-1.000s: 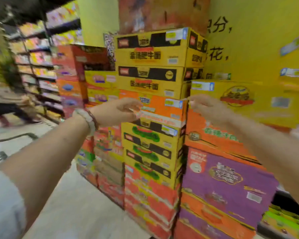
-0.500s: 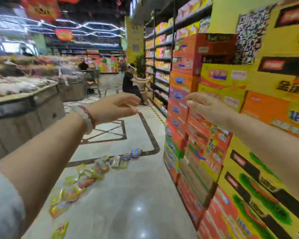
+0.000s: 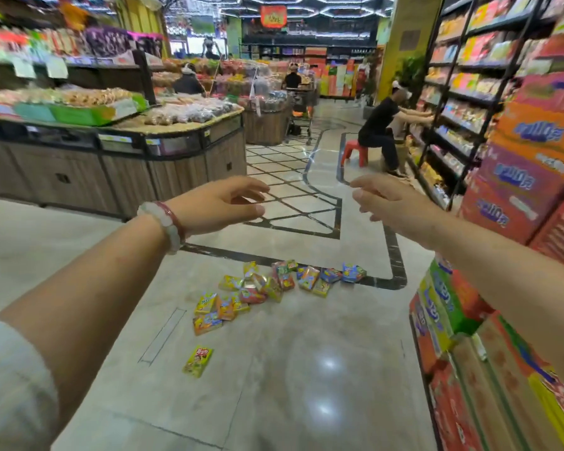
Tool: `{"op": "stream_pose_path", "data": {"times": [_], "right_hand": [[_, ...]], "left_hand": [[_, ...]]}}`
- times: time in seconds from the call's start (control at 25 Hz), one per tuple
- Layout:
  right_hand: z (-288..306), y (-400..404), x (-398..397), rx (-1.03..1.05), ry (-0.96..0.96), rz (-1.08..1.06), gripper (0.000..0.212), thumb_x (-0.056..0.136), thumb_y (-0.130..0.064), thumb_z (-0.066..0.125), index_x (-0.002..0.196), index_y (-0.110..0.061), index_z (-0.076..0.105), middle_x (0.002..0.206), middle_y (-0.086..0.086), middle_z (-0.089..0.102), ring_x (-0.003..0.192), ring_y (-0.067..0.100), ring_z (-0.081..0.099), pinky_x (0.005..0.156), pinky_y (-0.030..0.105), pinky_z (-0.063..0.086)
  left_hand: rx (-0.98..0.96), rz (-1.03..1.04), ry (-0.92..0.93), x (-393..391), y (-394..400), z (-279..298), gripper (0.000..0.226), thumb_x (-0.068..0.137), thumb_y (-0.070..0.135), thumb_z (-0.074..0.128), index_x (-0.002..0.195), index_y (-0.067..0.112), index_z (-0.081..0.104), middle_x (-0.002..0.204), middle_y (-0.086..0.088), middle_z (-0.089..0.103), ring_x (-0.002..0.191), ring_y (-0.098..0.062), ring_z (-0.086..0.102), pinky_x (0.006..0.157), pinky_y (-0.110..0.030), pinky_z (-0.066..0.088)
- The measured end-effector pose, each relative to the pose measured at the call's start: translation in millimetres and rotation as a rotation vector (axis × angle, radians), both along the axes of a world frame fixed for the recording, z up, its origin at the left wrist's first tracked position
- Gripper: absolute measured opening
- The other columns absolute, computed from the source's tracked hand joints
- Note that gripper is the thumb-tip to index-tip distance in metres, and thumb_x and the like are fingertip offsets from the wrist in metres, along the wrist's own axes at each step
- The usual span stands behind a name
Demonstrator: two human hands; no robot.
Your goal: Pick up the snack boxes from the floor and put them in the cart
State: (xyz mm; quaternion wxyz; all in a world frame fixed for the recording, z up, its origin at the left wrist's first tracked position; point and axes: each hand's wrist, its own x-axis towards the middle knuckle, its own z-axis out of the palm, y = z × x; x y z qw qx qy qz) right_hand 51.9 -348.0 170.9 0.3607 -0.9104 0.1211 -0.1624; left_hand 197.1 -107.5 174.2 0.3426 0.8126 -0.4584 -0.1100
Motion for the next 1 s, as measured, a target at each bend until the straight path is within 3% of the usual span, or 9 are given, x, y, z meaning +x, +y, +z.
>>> {"op": "stream_pose_path", "data": {"times": [0.16, 0.32, 0.52, 0.6, 0.76, 0.92, 1.0], "right_hand": [[-21, 2, 99, 0.008, 0.051, 0.074, 0.024, 0.096, -0.044, 0.045, 0.119, -0.038, 0.050, 0.116, -0.007, 0.054, 0.094, 0.004, 0.054, 0.071, 0.017, 0.043], [-30, 8, 194, 0.032, 0.045, 0.122, 0.024, 0.097, -0.039, 0.047, 0.119, -0.033, 0.052, 0.118, -0.004, 0.055, 0.106, 0.013, 0.053, 0.082, 0.024, 0.043], [-59, 19, 299, 0.044, 0.098, 0.231, 0.033, 0.097, -0.035, 0.048, 0.127, -0.025, 0.053, 0.117, -0.004, 0.054, 0.104, 0.012, 0.052, 0.082, 0.022, 0.041], [-80, 20, 343, 0.000, 0.132, 0.288, 0.035, 0.096, -0.035, 0.050, 0.129, -0.024, 0.053, 0.117, -0.004, 0.054, 0.107, 0.013, 0.051, 0.086, 0.023, 0.038], [-134, 24, 446, -0.109, 0.233, 0.456, 0.036, 0.096, -0.033, 0.051, 0.131, -0.022, 0.052, 0.118, -0.001, 0.054, 0.101, 0.015, 0.052, 0.081, 0.023, 0.038], [-196, 31, 541, -0.203, 0.308, 0.587, 0.040, 0.095, -0.030, 0.054, 0.133, -0.016, 0.051, 0.126, 0.004, 0.052, 0.105, 0.014, 0.050, 0.085, 0.020, 0.039], [-234, 39, 583, -0.185, 0.364, 0.607, 0.039, 0.094, -0.029, 0.055, 0.131, -0.017, 0.052, 0.126, 0.004, 0.053, 0.102, 0.009, 0.048, 0.080, 0.015, 0.035]], "left_hand": [[0.047, 0.103, -0.014, 74, 6, -14, 0.041, 0.090, 0.025, 0.055, 0.130, 0.023, 0.045, 0.121, 0.007, 0.053, 0.112, -0.009, 0.052, 0.101, -0.027, 0.039], [0.073, 0.146, -0.027, 155, 13, -19, 0.042, 0.091, 0.024, 0.055, 0.131, 0.021, 0.045, 0.124, 0.004, 0.053, 0.113, -0.010, 0.052, 0.101, -0.026, 0.039], [0.118, 0.233, 0.017, 238, 27, -47, 0.043, 0.091, 0.026, 0.054, 0.132, 0.022, 0.044, 0.126, 0.004, 0.051, 0.116, -0.013, 0.050, 0.103, -0.032, 0.041], [0.117, 0.248, 0.054, 273, 30, -68, 0.042, 0.090, 0.025, 0.055, 0.131, 0.024, 0.045, 0.124, 0.006, 0.051, 0.114, -0.013, 0.052, 0.101, -0.032, 0.042], [0.123, 0.321, 0.133, 351, 37, -126, 0.036, 0.089, 0.027, 0.061, 0.122, 0.030, 0.046, 0.119, 0.008, 0.053, 0.112, -0.012, 0.054, 0.097, -0.027, 0.043], [0.234, 0.423, 0.141, 424, 45, -192, 0.044, 0.090, 0.026, 0.058, 0.133, 0.024, 0.045, 0.131, 0.004, 0.047, 0.111, -0.008, 0.049, 0.092, -0.021, 0.040], [0.271, 0.483, 0.171, 457, 54, -229, 0.046, 0.090, 0.026, 0.057, 0.134, 0.024, 0.044, 0.133, 0.005, 0.045, 0.113, -0.009, 0.048, 0.090, -0.018, 0.036]]}}
